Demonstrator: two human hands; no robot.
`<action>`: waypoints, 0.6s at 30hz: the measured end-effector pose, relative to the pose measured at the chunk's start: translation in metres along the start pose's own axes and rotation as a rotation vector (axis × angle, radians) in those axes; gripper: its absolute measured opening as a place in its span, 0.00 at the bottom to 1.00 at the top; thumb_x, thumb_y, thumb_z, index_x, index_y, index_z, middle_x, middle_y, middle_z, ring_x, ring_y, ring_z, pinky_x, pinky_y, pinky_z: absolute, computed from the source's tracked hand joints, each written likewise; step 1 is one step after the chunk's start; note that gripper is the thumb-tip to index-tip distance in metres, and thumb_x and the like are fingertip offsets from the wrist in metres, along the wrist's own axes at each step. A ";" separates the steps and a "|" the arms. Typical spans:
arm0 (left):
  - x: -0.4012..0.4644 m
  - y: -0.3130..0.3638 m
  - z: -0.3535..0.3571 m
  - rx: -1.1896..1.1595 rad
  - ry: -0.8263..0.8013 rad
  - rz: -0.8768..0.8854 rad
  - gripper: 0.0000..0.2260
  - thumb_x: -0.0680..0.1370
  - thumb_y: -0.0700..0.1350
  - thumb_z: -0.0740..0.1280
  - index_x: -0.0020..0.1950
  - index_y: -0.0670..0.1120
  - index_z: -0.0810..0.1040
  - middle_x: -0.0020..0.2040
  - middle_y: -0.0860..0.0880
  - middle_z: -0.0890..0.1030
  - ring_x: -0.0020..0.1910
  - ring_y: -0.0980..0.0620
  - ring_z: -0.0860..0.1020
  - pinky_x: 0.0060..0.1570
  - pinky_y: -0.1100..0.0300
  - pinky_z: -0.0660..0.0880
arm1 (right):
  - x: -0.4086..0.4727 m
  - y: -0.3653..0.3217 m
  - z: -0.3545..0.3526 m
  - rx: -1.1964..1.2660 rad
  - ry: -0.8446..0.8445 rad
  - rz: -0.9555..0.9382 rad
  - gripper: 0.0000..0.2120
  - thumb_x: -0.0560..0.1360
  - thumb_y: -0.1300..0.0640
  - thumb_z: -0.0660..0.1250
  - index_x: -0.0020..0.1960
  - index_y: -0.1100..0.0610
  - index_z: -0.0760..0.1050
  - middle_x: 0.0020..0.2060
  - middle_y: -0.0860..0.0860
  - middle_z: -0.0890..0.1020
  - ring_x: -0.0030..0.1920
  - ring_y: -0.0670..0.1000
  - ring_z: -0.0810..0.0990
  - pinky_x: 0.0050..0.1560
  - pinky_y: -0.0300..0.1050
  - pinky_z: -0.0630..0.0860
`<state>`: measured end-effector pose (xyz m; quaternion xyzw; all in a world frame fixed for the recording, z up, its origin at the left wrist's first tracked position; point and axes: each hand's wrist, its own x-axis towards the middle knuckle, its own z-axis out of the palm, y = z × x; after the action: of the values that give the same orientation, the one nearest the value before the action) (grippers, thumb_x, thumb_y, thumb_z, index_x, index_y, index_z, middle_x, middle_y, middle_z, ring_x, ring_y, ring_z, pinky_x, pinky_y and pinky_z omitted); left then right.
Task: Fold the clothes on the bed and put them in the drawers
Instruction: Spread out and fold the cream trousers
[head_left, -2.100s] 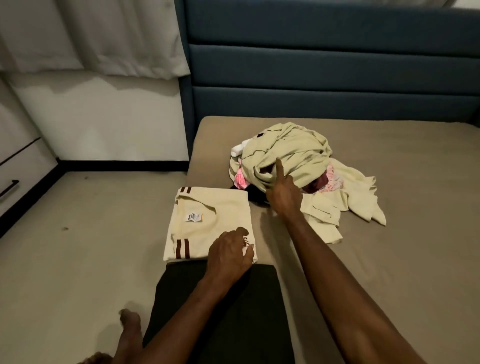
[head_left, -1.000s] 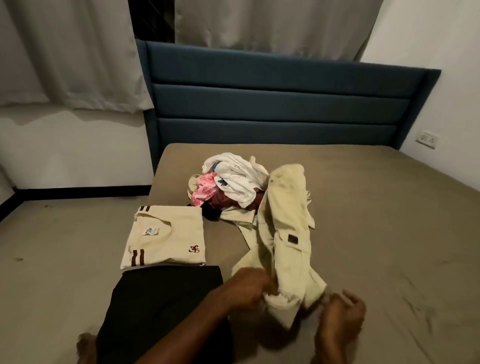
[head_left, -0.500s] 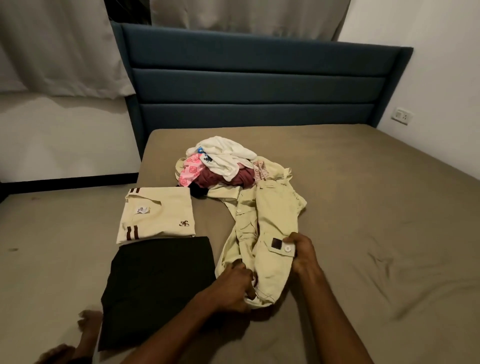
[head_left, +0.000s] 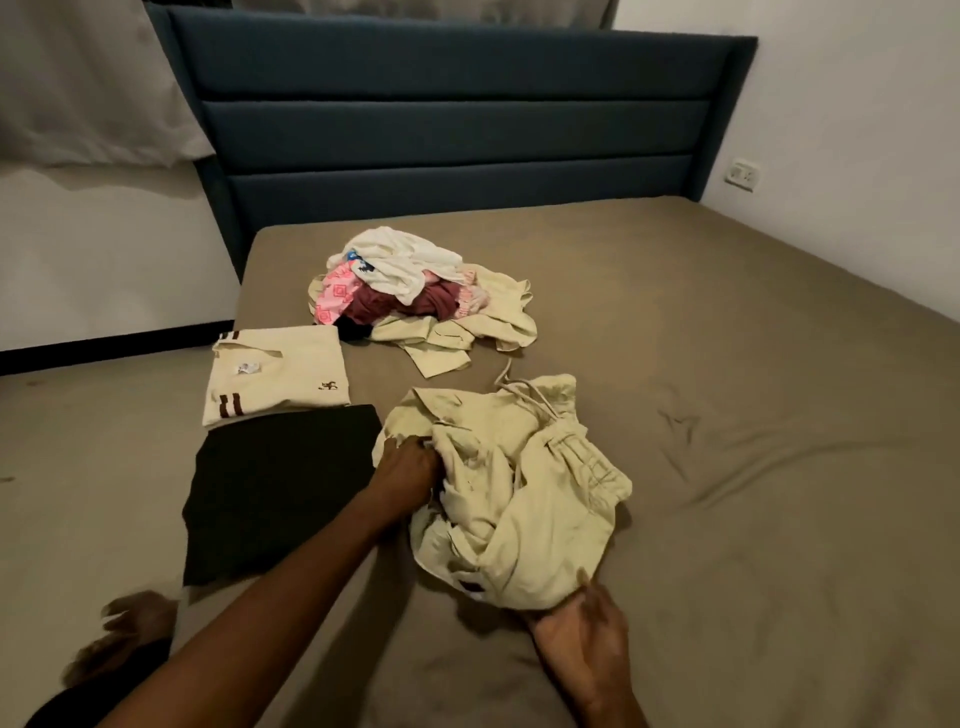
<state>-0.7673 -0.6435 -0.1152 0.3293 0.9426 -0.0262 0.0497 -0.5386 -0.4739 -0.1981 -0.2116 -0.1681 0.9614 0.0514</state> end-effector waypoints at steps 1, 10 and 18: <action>-0.003 0.005 -0.002 0.013 -0.029 -0.034 0.21 0.78 0.49 0.68 0.69 0.45 0.76 0.69 0.43 0.76 0.70 0.42 0.71 0.67 0.48 0.66 | -0.005 -0.003 0.010 0.061 -0.006 -0.038 0.32 0.74 0.51 0.76 0.76 0.55 0.72 0.75 0.59 0.73 0.76 0.65 0.68 0.80 0.67 0.53; -0.060 0.049 0.005 -0.354 0.281 -0.282 0.13 0.80 0.52 0.62 0.56 0.45 0.79 0.51 0.45 0.83 0.51 0.43 0.82 0.47 0.51 0.79 | 0.026 -0.023 0.043 0.175 0.120 -0.053 0.33 0.70 0.75 0.57 0.73 0.61 0.74 0.67 0.61 0.80 0.69 0.63 0.76 0.77 0.64 0.63; -0.071 0.094 -0.036 -0.646 0.389 -0.135 0.32 0.72 0.71 0.70 0.68 0.53 0.75 0.58 0.53 0.81 0.57 0.52 0.79 0.56 0.51 0.77 | 0.013 0.003 0.021 0.112 -0.122 0.000 0.56 0.49 0.78 0.71 0.77 0.58 0.70 0.71 0.60 0.76 0.71 0.65 0.74 0.71 0.65 0.71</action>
<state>-0.6555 -0.6109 -0.0735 0.2327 0.9136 0.3321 -0.0307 -0.5591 -0.4808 -0.1862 -0.1493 -0.1172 0.9804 0.0529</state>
